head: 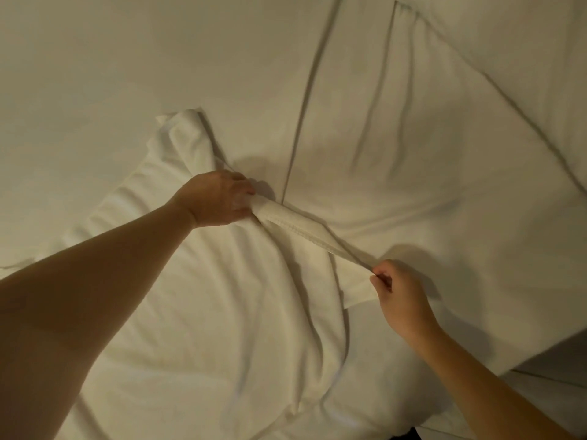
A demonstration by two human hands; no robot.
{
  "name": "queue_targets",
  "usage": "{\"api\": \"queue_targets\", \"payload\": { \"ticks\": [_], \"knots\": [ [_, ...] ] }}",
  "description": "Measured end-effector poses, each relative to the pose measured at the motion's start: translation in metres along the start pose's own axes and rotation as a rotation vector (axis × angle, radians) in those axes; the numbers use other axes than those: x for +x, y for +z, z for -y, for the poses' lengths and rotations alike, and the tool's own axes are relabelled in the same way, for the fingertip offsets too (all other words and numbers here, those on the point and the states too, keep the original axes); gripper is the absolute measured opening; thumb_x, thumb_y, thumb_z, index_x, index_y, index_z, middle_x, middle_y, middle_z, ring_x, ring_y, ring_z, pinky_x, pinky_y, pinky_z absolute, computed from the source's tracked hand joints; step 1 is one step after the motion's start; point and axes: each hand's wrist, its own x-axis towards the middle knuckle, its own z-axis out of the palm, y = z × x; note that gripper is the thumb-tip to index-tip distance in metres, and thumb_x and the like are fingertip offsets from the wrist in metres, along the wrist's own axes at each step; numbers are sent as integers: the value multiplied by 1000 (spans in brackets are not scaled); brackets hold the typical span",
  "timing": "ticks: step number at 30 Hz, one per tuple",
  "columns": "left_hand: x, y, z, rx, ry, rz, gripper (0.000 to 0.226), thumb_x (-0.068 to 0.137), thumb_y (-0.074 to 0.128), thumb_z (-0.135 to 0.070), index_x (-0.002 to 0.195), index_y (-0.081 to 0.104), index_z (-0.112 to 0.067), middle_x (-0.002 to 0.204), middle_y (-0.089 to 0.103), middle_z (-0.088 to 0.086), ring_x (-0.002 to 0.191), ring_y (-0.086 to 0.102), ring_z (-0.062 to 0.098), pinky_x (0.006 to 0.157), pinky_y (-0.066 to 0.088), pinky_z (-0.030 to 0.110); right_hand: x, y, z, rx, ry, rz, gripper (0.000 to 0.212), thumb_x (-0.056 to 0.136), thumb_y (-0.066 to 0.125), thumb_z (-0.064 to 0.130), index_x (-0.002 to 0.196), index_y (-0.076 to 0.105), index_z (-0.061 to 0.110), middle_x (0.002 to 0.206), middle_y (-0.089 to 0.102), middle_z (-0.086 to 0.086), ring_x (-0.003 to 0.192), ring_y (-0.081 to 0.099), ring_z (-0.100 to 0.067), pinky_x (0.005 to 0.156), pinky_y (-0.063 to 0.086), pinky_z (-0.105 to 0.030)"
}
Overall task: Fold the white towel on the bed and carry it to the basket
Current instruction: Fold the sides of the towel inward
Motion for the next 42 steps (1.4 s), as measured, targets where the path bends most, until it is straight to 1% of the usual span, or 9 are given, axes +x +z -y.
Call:
{"api": "queue_targets", "payload": {
  "ticks": [5, 13, 16, 23, 26, 30, 35, 38, 42],
  "knots": [
    [11, 6, -6, 125, -130, -107, 26, 85, 67, -8, 110, 72, -14, 100, 71, 4, 88, 67, 33, 57, 57, 41, -2, -3, 4, -30, -10, -18, 15, 95, 63, 10, 83, 57, 18, 75, 57, 6, 67, 56, -9, 58, 39, -12],
    [22, -10, 19, 238, -484, -86, 27, 95, 55, -10, 106, 76, -20, 89, 74, 9, 81, 67, 34, 84, 52, 41, 3, -20, 1, -40, -25, -62, 16, 94, 64, 7, 83, 59, 17, 74, 60, 2, 68, 58, -15, 60, 42, -15],
    [22, -19, 33, 216, -505, -129, 31, 95, 53, -8, 112, 77, -21, 98, 76, 13, 83, 68, 38, 82, 49, 40, 7, -35, 7, -40, -48, -91, 17, 93, 65, 8, 82, 58, 18, 71, 60, 5, 66, 59, -14, 60, 43, -24],
    [5, -56, 50, 139, -471, -293, 22, 96, 48, -4, 112, 60, -12, 98, 70, 20, 79, 66, 43, 67, 50, 43, 0, -70, 40, -37, -113, -108, 15, 94, 65, 12, 83, 60, 20, 72, 61, 11, 78, 60, -5, 61, 42, -5],
    [-9, -80, 58, 81, -553, -359, 26, 99, 47, -6, 119, 62, -11, 110, 69, 20, 91, 65, 44, 74, 53, 46, -15, -76, 59, -18, -131, -73, 15, 93, 66, 15, 83, 60, 23, 76, 64, 16, 85, 61, 4, 63, 43, -4],
    [-40, -104, 75, 66, -586, -393, 30, 100, 49, -6, 120, 71, -9, 114, 69, 21, 100, 65, 45, 84, 55, 48, -42, -75, 81, -7, -170, -7, 12, 93, 67, 18, 85, 61, 25, 81, 66, 21, 86, 64, 3, 67, 52, -16],
    [-98, -110, 90, -66, -566, -447, 24, 100, 55, -5, 114, 73, -11, 110, 74, 12, 100, 68, 35, 88, 56, 42, -73, -55, 95, -66, -208, 17, 12, 93, 68, 19, 89, 62, 29, 72, 68, 15, 65, 65, -4, 59, 51, -24],
    [-136, -106, 90, -157, -609, -491, 24, 97, 54, -4, 111, 71, -15, 108, 75, 11, 97, 70, 34, 85, 56, 38, -91, -37, 101, -92, -234, 16, 16, 95, 65, 17, 107, 70, 27, 79, 71, 18, 72, 67, -1, 66, 56, -26],
    [-192, -96, 89, -92, -607, -460, 25, 95, 56, -4, 112, 70, -17, 108, 76, 12, 99, 70, 40, 87, 58, 44, -116, -12, 110, -111, -265, 30, 24, 98, 61, 17, 118, 72, 26, 101, 71, 23, 93, 66, 4, 85, 53, -14]
  ]
}}
